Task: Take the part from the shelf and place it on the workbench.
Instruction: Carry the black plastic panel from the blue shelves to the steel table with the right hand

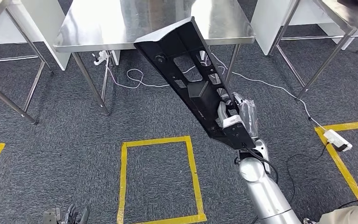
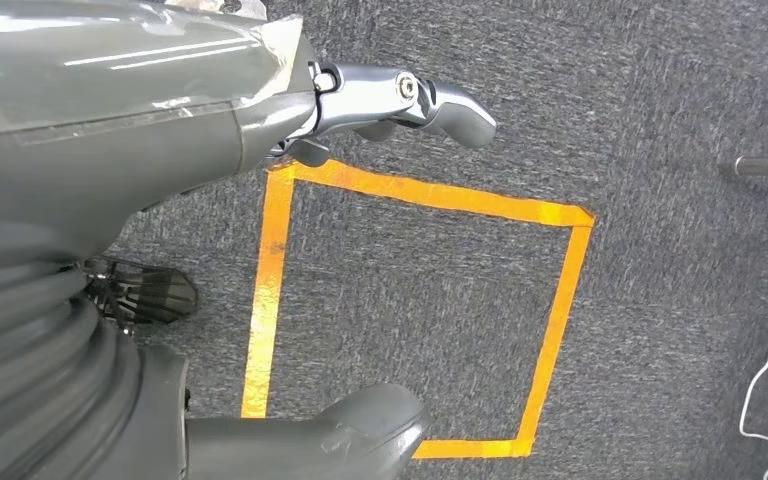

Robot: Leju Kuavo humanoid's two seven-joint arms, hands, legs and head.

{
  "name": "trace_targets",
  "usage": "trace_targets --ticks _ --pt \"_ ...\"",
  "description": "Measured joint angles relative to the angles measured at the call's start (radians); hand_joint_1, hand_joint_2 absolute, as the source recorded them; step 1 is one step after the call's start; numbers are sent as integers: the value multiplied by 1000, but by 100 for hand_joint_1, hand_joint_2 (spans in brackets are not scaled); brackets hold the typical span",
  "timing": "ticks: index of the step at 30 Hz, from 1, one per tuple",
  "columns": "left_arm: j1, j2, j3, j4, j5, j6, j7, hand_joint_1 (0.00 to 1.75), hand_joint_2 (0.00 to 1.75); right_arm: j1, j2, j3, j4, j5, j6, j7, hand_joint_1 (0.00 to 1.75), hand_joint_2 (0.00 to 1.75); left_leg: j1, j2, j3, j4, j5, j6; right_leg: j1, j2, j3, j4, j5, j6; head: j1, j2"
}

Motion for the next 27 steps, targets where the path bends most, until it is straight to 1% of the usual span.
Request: trace_targets --ticks 1,2,4,6,7,8,9,10,11,12,13,14,15,16,17,18,19,20,21,22,23,24,25,26,27 --pt "0 0 0 0 -2 0 1 0 175 6 -3 -2 -7 0 -2 0 175 175 -1 -2 4 5 -9 -6 -1 1 24 -58 27 1 0 0" --pt "0 0 0 0 -3 0 1 0 175 13 -4 -3 -15 1 -5 1 175 175 -2 -4 6 8 -16 -11 -2 1 41 -96 42 -4 -1 0" --pt "0 0 0 0 -4 0 2 0 175 28 -7 -5 -30 1 -10 1 175 175 -3 -5 7 11 -25 -20 2 3 53 -111 42 -21 -2 0" --pt "1 -1 -1 0 -5 0 2 0 175 38 -11 -7 -46 2 -12 2 175 175 2 0 7 19 -35 -31 -2 4 60 -114 38 -37 -4 0" --pt "1 -1 -1 0 -6 0 2 0 175 40 -12 -9 -54 2 -12 2 175 175 4 5 -1 42 -47 -37 -5 4 66 -115 35 -45 -5 0" --pt "0 -1 -1 0 -7 1 2 0 175 41 -13 -10 -60 2 -13 2 175 175 6 11 -20 84 -67 -44 -8 4 74 -117 31 -53 -6 0" --pt "-1 -1 -1 0 -7 1 2 0 175 42 -13 -11 -64 2 -13 2 175 175 8 16 -51 145 -92 -50 -8 4 80 -117 26 -59 -8 0" --pt "0 -1 -1 0 -8 1 2 0 175 45 -13 -12 -67 2 -14 2 175 175 11 19 -90 214 -116 -54 -8 4 85 -117 22 -63 -8 0" --pt "1 -1 -1 0 -8 1 2 0 175 48 -13 -13 -68 2 -14 2 175 175 14 21 -128 271 -130 -57 -8 4 91 -117 17 -65 -8 0" --pt "2 -1 -1 0 -8 1 3 0 175 53 -13 -13 -70 2 -14 2 175 175 16 22 -153 298 -126 -58 -7 4 96 -117 12 -65 -8 0" --pt "2 0 -1 0 -8 1 3 0 175 57 -13 -13 -71 2 -14 2 175 175 17 23 -157 285 -101 -58 -7 4 104 -117 6 -63 -9 0" --pt "2 0 -1 0 -8 1 3 0 175 60 -13 -13 -73 2 -14 2 175 175 18 24 -141 233 -60 -55 -8 4 112 -117 0 -61 -9 0" --pt "1 0 -1 0 -8 1 3 0 175 61 -13 -13 -76 2 -14 2 175 175 18 25 -111 159 -15 -51 -8 4 121 -117 -6 -58 -9 0" --pt "0 1 -1 0 -8 1 3 0 175 61 -13 -13 -78 2 -14 2 175 175 15 26 -80 92 14 -46 -5 4 127 -117 -12 -54 -8 0" --pt "0 2 -1 0 -8 1 3 0 175 60 -13 -14 -81 2 -14 2 175 175 13 26 -59 45 29 -41 -3 4 130 -118 -17 -49 -8 0" --pt "-1 2 -1 0 -9 1 3 0 175 60 -13 -14 -84 2 -14 3 175 175 9 26 -48 21 30 -36 -1 4 131 -119 -21 -43 -8 0" --pt "-1 2 -1 0 -10 1 4 0 175 60 -13 -15 -85 2 -15 3 175 175 4 25 -46 17 22 -31 0 4 131 -121 -23 -37 -7 0" --pt "-1 2 -1 -1 -11 1 4 0 175 61 -13 -16 -87 3 -16 4 175 175 2 24 -44 14 21 -26 0 3 134 -126 -26 -32 -7 0" --pt "-1 2 -1 -1 -11 1 4 0 175 62 -13 -17 -89 4 -17 5 175 175 2 23 -37 7 21 -20 0 2 134 -123 -29 -27 -7 0" --pt "-1 3 -1 -1 -11 1 4 0 175 62 -14 -19 -92 5 -18 6 175 175 4 22 -28 -1 21 -13 1 1 129 -109 -37 -25 -6 0" --pt "-2 3 -1 -1 -12 1 5 0 175 62 -14 -21 -95 8 -20 7 175 175 5 22 -18 -9 21 -7 2 1 112 -74 -52 -26 -6 0" --pt "-2 3 -1 -2 -12 1 5 0 175 65 -16 -22 -97 13 -22 9 175 175 7 22 -10 -14 19 0 1 2 78 -13 -73 -30 -5 0" --pt "-2 4 -1 -2 -13 1 5 0 175 68 -17 -23 -99 20 -25 12 175 175 6 21 -4 -15 14 6 2 2 36 60 -97 -33 -4 0" --pt "-2 4 -1 -2 -13 1 5 0 175 74 -18 -25 -100 26 -27 14 175 175 5 20 1 -15 9 9 1 2 -8 127 -114 -34 -4 0" --pt "-1 4 -1 -2 -14 1 5 0 175 80 -20 -26 -101 31 -29 17 175 175 5 18 7 -15 3 10 1 2 -41 169 -117 -30 -4 0"
